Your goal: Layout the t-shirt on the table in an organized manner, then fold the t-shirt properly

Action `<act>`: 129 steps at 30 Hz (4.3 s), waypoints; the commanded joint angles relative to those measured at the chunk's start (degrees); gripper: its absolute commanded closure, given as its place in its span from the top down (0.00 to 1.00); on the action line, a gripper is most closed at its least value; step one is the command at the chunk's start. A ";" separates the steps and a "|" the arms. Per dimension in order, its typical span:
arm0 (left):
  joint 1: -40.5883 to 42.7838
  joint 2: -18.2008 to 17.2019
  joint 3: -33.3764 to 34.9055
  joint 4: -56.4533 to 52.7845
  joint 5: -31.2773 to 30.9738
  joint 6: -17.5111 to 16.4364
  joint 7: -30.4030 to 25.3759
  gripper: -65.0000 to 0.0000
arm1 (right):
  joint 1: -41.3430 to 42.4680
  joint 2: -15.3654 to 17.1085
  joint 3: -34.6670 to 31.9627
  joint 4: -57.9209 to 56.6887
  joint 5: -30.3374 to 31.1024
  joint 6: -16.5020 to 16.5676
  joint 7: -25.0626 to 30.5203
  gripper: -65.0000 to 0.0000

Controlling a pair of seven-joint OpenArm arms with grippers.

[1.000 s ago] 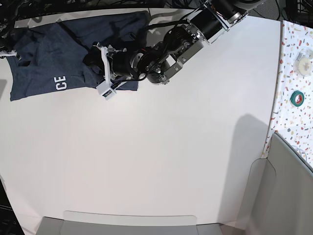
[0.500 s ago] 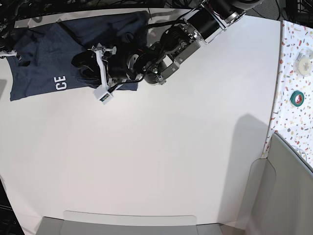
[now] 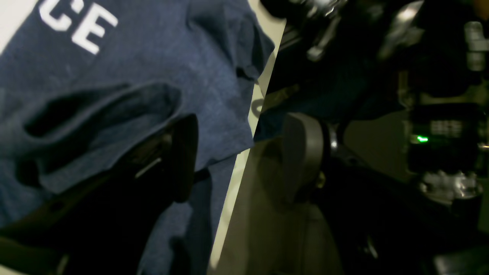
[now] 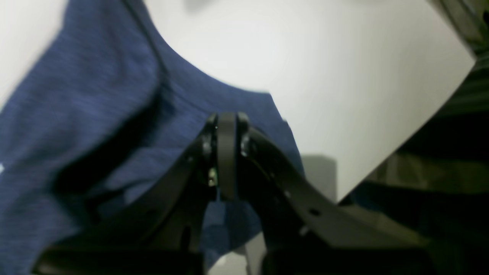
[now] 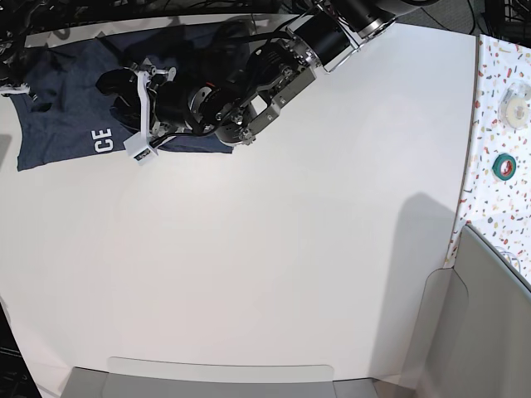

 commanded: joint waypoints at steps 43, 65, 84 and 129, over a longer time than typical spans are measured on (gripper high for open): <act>17.36 -22.00 -17.37 15.77 10.93 4.10 -1.94 0.00 | 2.39 1.02 0.20 -0.70 0.30 0.22 1.17 0.00; 9.97 -21.21 2.33 21.14 10.40 3.93 -1.50 0.00 | 2.48 0.93 0.20 -0.87 0.30 0.22 1.17 0.00; 11.12 -21.38 -13.41 22.02 14.89 4.45 -2.11 0.00 | 2.48 1.02 0.20 -0.87 0.30 0.22 1.17 0.00; 9.80 -15.23 0.22 12.35 23.59 3.93 -7.65 0.00 | 2.57 0.93 0.20 -0.87 0.30 0.22 1.17 0.00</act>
